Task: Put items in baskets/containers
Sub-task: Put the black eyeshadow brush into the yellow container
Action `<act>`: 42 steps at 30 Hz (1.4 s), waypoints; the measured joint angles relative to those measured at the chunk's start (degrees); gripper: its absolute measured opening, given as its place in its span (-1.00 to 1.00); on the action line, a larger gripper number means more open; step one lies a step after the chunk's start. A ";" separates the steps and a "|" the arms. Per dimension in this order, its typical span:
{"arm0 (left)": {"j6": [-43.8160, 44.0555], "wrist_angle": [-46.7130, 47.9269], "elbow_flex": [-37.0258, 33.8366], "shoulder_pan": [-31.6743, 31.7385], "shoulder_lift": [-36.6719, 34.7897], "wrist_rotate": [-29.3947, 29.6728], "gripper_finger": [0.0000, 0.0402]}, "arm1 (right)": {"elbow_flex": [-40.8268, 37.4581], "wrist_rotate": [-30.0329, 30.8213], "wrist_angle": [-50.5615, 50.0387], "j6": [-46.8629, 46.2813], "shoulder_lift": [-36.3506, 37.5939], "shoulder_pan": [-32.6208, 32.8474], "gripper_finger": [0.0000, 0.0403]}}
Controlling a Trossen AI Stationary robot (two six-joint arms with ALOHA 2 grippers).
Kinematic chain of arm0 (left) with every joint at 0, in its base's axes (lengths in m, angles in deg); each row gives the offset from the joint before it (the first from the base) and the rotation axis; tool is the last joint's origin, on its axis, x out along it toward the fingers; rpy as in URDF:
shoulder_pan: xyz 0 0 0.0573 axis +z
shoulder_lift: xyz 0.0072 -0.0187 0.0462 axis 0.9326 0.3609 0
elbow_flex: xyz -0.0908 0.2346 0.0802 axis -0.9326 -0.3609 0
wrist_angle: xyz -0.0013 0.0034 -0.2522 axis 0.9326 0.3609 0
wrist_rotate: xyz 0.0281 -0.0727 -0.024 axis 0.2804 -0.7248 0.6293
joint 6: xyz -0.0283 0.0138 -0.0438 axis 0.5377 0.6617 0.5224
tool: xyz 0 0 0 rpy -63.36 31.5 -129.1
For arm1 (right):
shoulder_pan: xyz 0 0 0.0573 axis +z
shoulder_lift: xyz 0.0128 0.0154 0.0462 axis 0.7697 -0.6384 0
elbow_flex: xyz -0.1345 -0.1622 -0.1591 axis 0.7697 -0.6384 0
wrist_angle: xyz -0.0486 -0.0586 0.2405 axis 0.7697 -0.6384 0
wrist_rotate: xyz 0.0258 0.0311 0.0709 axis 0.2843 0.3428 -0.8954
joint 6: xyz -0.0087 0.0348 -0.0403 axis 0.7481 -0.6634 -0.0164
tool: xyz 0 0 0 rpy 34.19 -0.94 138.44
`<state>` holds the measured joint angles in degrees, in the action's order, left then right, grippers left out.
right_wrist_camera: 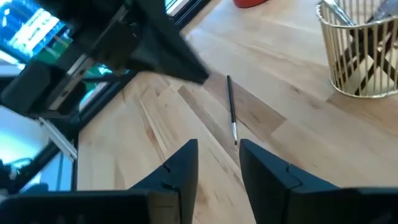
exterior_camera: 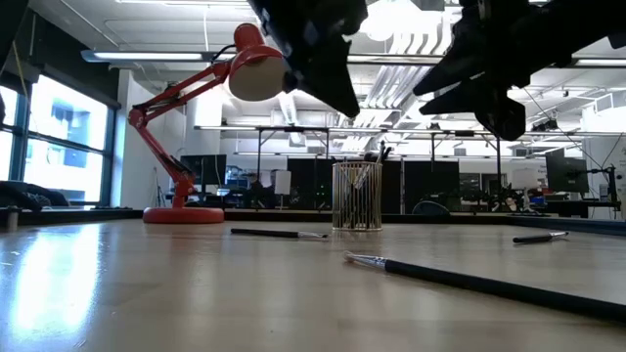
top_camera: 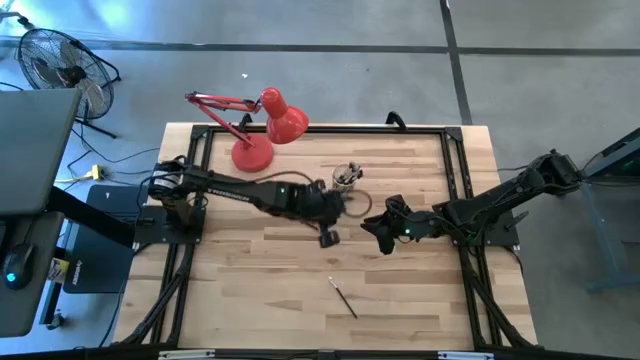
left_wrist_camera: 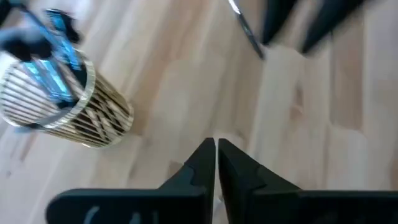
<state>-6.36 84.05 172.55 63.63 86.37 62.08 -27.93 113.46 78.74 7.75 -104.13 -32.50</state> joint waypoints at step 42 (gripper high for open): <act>-16.16 -0.31 -38.29 6.92 -28.99 -8.08 -1.00 | 35.57 9.65 -24.73 3.70 -35.80 2.66 -1.00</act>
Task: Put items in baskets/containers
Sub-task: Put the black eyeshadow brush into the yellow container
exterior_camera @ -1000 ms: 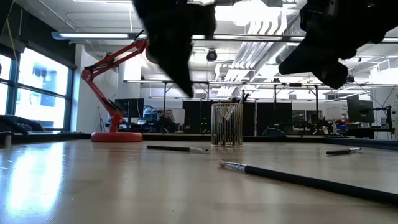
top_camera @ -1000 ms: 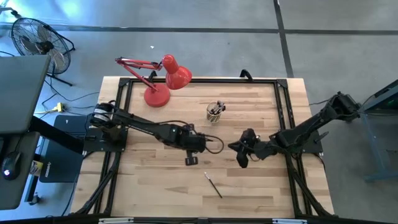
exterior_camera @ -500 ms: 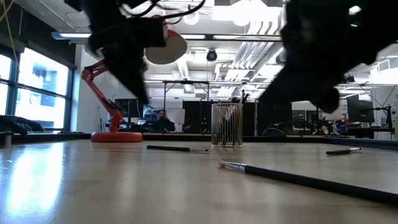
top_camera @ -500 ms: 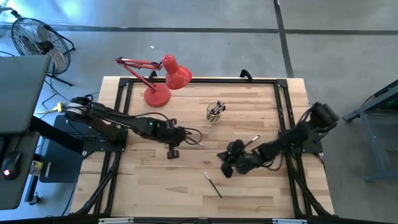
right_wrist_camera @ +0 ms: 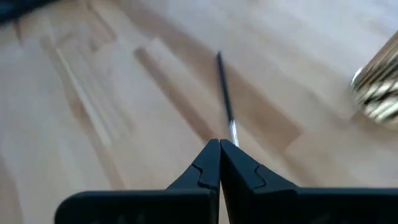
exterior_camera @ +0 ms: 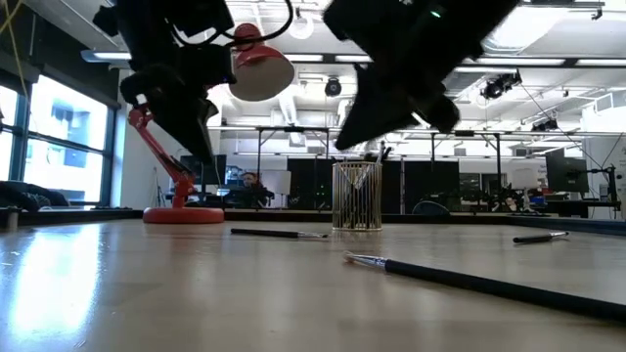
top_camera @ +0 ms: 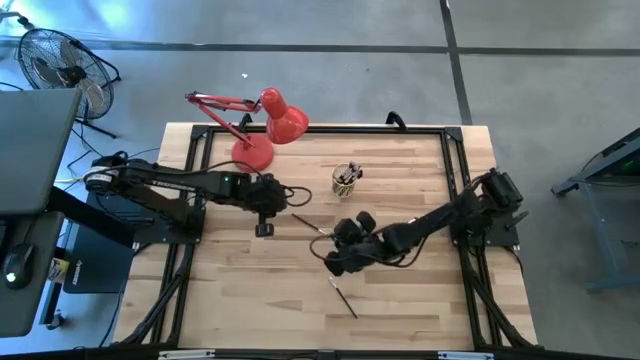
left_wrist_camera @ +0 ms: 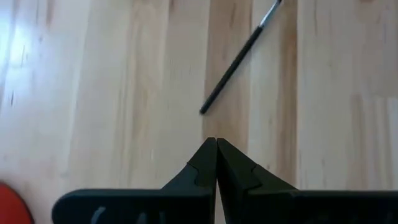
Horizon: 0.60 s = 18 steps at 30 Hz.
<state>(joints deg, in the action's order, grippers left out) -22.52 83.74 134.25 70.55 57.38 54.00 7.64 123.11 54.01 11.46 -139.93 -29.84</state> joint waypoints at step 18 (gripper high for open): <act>-7.63 -0.68 -0.02 0.93 -0.04 -3.28 -1.00 | 3.45 0.59 -4.72 -0.64 0.00 -3.88 -1.00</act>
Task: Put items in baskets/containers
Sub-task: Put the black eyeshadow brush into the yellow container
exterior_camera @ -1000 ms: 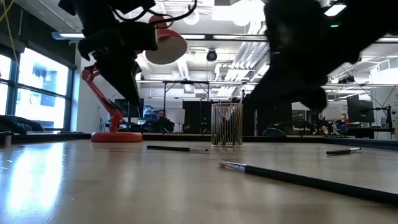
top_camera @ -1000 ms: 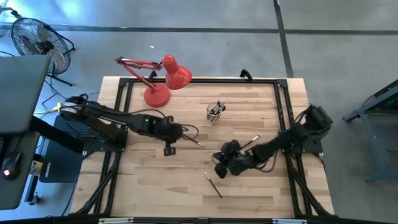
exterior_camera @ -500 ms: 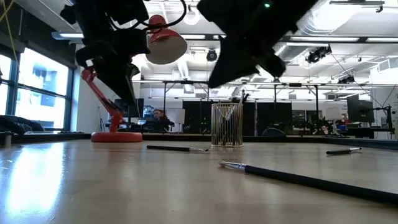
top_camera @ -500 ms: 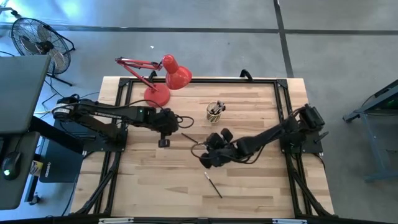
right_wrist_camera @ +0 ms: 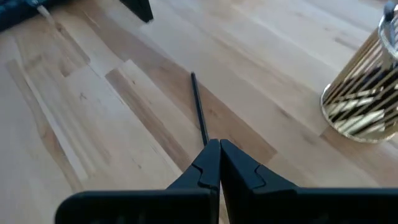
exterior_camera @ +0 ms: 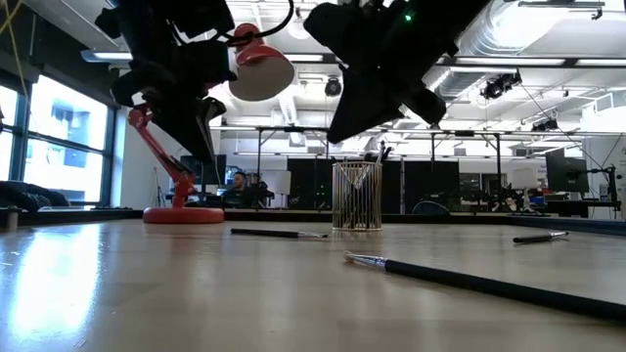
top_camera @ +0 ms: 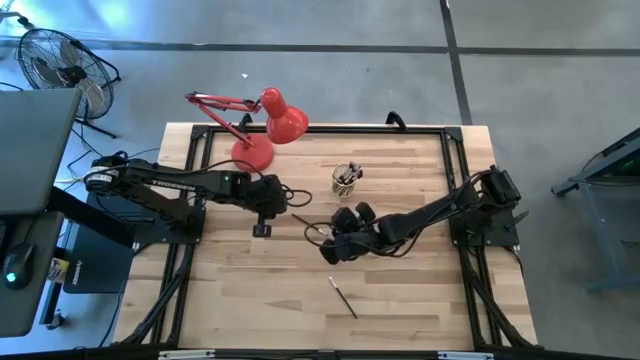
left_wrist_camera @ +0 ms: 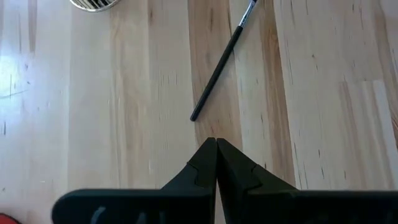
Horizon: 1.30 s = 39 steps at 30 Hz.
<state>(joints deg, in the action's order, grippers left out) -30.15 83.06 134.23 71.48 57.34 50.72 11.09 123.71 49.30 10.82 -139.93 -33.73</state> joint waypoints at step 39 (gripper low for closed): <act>15.96 -3.04 0.04 -0.02 0.04 -0.05 -1.00 | -14.72 -4.83 31.04 24.37 -11.55 -1.08 -0.43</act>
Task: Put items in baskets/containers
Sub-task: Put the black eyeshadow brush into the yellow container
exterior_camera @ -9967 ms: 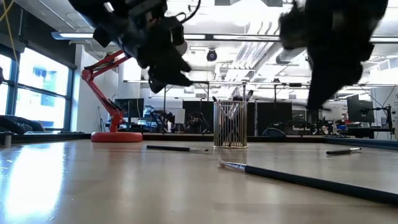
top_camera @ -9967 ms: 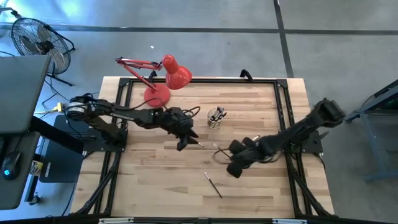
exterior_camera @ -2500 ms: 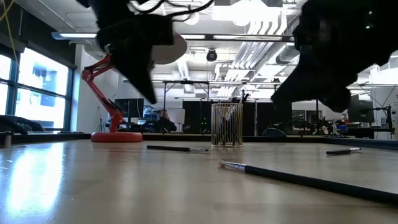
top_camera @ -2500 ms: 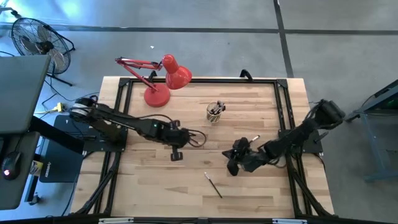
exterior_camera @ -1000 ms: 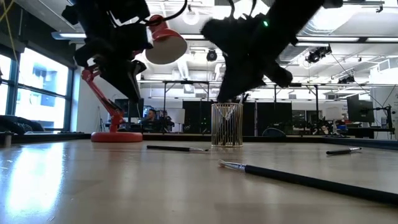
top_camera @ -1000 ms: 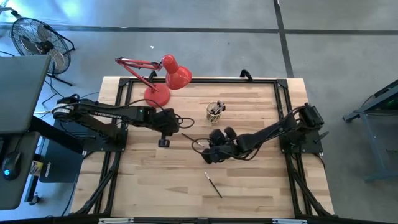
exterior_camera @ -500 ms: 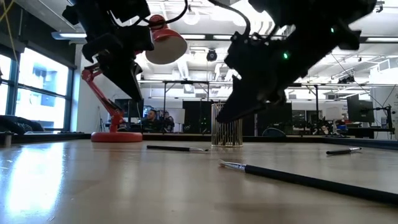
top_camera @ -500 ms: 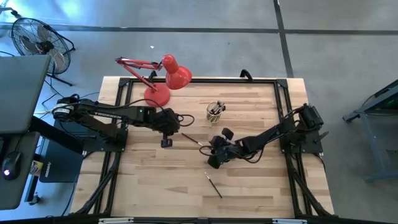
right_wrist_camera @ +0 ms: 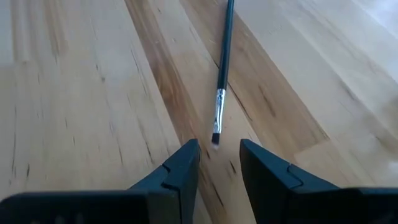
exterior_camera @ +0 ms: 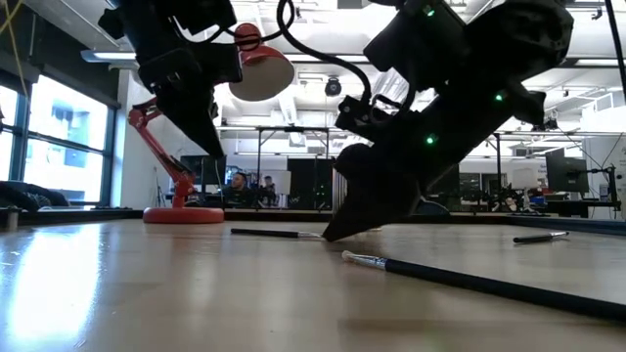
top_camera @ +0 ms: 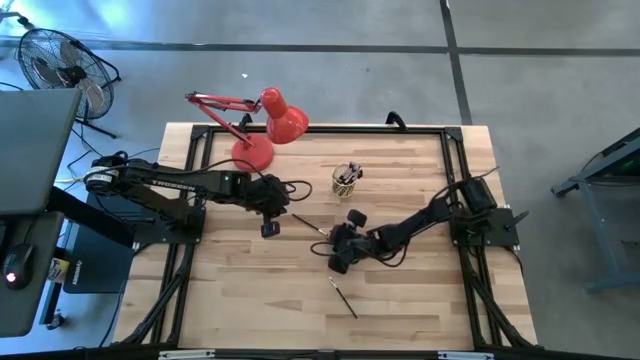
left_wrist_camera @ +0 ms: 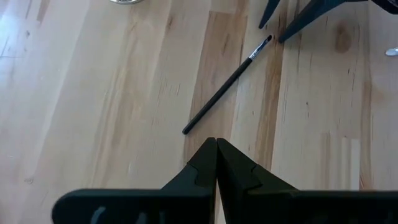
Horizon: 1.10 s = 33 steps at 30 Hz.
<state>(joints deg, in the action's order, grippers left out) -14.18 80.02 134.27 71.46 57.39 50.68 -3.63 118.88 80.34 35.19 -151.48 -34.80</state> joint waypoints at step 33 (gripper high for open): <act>-0.71 -7.17 0.02 0.00 0.05 1.87 -0.91 | -0.03 -5.10 -1.33 0.28 3.39 -2.39 -1.00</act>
<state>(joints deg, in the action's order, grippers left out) -14.90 72.85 134.30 71.46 57.44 52.54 -3.66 113.78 79.00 35.46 -148.09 -37.19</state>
